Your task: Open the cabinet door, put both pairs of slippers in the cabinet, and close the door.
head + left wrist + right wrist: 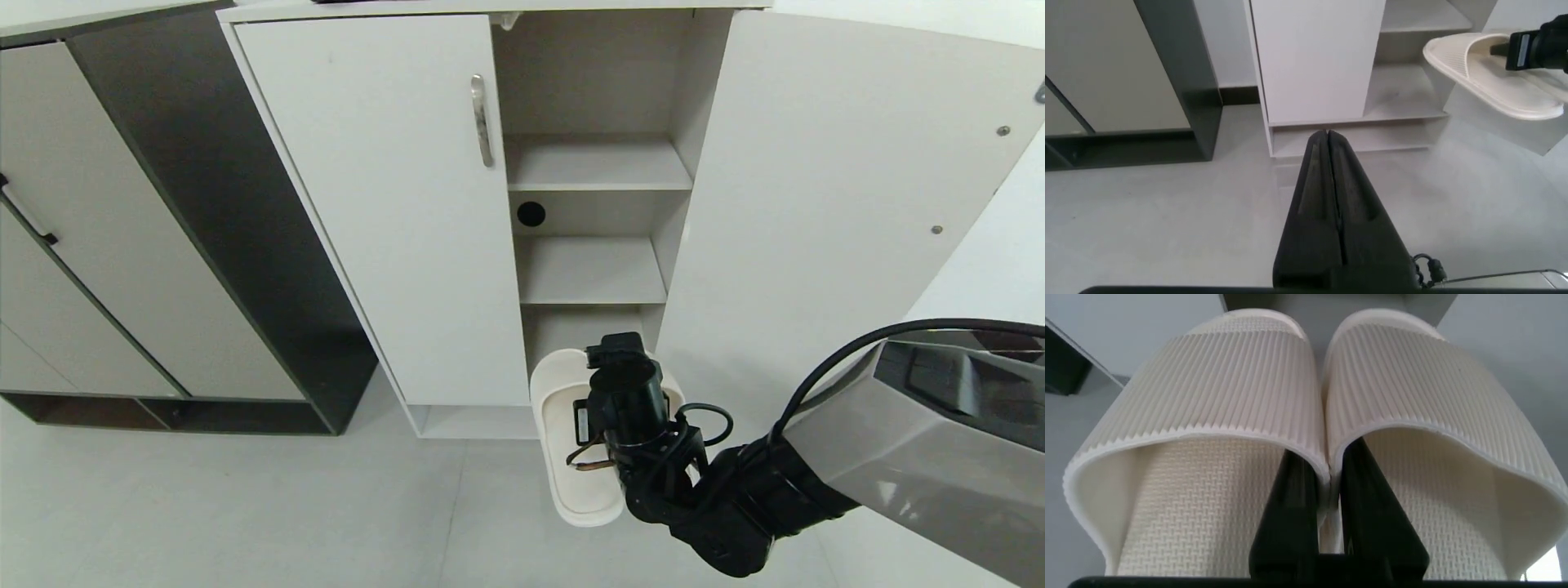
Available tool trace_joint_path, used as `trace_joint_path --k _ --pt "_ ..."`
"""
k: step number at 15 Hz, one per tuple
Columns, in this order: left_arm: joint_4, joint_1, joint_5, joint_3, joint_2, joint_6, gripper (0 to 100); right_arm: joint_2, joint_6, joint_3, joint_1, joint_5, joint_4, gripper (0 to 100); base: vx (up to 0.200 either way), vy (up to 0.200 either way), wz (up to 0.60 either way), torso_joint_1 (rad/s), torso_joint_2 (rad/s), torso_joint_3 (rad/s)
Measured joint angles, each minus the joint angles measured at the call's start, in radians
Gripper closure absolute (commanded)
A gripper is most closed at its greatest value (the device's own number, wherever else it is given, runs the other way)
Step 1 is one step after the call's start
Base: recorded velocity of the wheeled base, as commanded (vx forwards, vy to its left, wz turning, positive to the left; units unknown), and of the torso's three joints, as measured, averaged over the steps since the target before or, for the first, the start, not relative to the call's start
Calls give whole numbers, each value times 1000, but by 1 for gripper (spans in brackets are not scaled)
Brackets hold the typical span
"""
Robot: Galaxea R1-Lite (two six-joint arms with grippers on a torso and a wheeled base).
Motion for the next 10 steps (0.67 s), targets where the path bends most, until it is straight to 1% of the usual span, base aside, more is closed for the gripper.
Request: trace_joint_path --k 3,6,8,10 --pt "0 0 0 0 0 0 100 10 0 -10 -2 -5 -6 100 0 0 0 4 1 -201" --pt "0 0 0 0 0 0 100 13 -12 -12 -1 -26 -45 100 0 0 0 1 4 -194" --pt "0 0 0 0 0 0 100 18 -65 -10 4 -59 -138 100 0 0 0 2 2 -190" --pt "0 0 0 0 0 0 100 29 -133 0 5 -71 -303 100 0 0 0 4 -1 -52"
